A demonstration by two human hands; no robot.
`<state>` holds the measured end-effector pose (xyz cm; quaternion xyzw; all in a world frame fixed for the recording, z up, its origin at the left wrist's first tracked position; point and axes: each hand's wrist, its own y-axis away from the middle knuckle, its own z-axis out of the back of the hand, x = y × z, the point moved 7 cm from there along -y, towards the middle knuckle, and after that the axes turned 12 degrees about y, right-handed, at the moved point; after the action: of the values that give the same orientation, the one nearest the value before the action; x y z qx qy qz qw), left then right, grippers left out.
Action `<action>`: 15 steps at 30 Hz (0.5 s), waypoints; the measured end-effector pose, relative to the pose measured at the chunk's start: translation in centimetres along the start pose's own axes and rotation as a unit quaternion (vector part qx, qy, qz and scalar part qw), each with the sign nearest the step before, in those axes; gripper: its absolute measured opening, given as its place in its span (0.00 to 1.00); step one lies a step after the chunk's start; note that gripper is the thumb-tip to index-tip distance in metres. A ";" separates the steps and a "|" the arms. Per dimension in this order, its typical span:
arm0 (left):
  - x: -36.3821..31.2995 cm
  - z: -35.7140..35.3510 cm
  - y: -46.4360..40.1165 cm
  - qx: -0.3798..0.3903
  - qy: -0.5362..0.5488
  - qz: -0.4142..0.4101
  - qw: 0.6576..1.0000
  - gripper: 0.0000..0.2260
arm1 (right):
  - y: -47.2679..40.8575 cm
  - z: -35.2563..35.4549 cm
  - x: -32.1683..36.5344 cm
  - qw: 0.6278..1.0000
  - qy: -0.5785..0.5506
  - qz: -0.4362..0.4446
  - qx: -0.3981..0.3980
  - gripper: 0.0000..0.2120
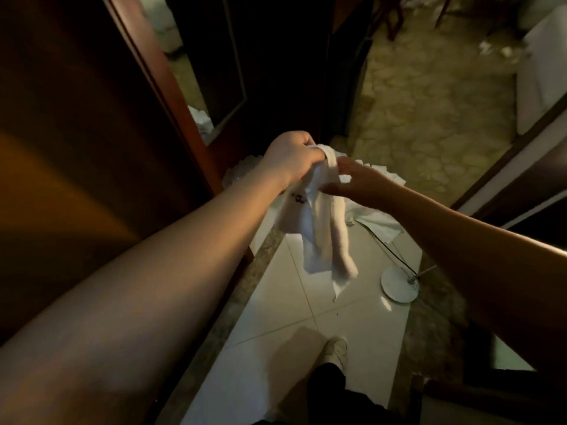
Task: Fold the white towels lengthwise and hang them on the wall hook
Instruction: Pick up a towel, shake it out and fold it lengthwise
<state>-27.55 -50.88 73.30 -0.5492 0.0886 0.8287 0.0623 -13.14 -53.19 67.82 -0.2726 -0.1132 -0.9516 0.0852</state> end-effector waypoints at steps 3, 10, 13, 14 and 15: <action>-2.4 2.8 4.4 0.001 -0.031 -0.025 0.999 0.09 | 3.0 0.6 6.8 0.994 -0.105 0.028 -0.010 0.14; -6.4 8.9 12.7 -0.023 0.117 -0.035 0.992 0.06 | 8.4 2.3 13.9 0.985 -0.140 0.040 -0.094 0.09; -6.1 10.2 15.5 -0.014 0.177 -0.024 0.984 0.11 | 9.5 4.0 16.6 0.969 -0.208 0.071 -0.108 0.24; -5.6 10.1 16.4 0.001 0.172 -0.018 0.985 0.12 | 9.8 4.7 17.5 0.963 -0.228 0.079 -0.119 0.26; -5.0 9.9 17.1 0.019 0.164 -0.010 0.986 0.11 | 10.0 5.5 18.3 0.957 -0.244 0.088 -0.130 0.26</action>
<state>-37.91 -65.50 83.02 -0.6769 0.1082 0.7251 0.0658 -23.41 -63.20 83.92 -0.5142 0.0189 -0.8513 0.1024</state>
